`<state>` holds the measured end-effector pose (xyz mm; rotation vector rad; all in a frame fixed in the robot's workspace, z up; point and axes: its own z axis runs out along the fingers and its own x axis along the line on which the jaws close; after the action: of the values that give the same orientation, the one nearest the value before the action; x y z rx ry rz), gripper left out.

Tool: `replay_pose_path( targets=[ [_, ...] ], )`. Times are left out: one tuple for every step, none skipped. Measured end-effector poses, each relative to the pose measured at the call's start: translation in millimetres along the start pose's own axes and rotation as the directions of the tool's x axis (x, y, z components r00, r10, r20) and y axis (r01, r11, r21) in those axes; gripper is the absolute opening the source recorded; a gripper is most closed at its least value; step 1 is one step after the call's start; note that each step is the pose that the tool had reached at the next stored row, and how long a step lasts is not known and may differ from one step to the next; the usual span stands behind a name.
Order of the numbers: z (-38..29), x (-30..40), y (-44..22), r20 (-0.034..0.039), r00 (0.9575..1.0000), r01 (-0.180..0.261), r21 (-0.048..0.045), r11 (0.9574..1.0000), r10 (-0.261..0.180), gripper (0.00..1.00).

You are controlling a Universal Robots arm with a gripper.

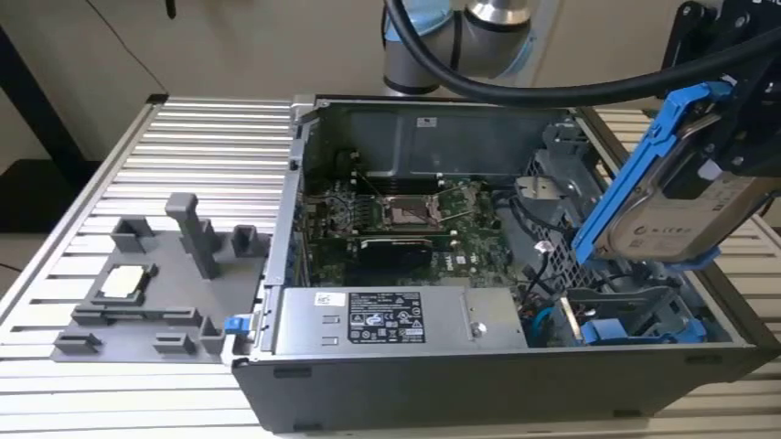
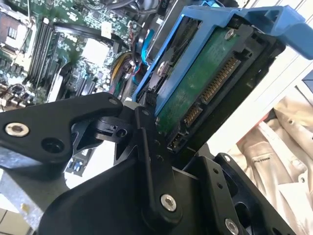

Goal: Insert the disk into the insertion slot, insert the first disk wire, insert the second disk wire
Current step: 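Insert the disk into the insertion slot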

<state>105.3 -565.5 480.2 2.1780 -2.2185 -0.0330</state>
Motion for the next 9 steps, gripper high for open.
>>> replay_pose_path(
  targets=[
    [1.1, 0.2, -0.6, 0.0002, 1.0, 0.0, 0.0, 1.0, 0.0, 0.33],
    [2.3, 0.3, -1.1, 0.0003, 1.0, 0.0, 0.0, 1.0, 0.0, 0.33],
    [3.2, 0.4, -1.6, 0.0002, 1.0, 0.0, 0.0001, 1.0, 0.0, 0.33],
    [4.2, 0.6, -2.3, 0.0002, 1.0, 0.0, 0.0001, 1.0, 0.0, 0.33],
    [5.3, 0.9, -3.2, 0.0002, 1.0, 0.0, 0.0001, 1.0, 0.0, 0.33],
    [6.5, 1.2, -4.0, 0.0002, 1.0, 0.0, 0.0001, 1.0, 0.0, 0.33],
    [7.5, 1.3, -4.6, 0.0001, 1.0, 0.0, 0.0001, 1.0, 0.0, 0.33],
    [8.6, 1.5, -5.1, 0.0, 1.0, 0.0, 0.0001, 1.0, 0.0, 0.33],
    [9.8, 1.7, -5.5, 0.0002, 1.0, 0.0, 0.0002, 1.0, 0.0, 0.33]
  ],
)
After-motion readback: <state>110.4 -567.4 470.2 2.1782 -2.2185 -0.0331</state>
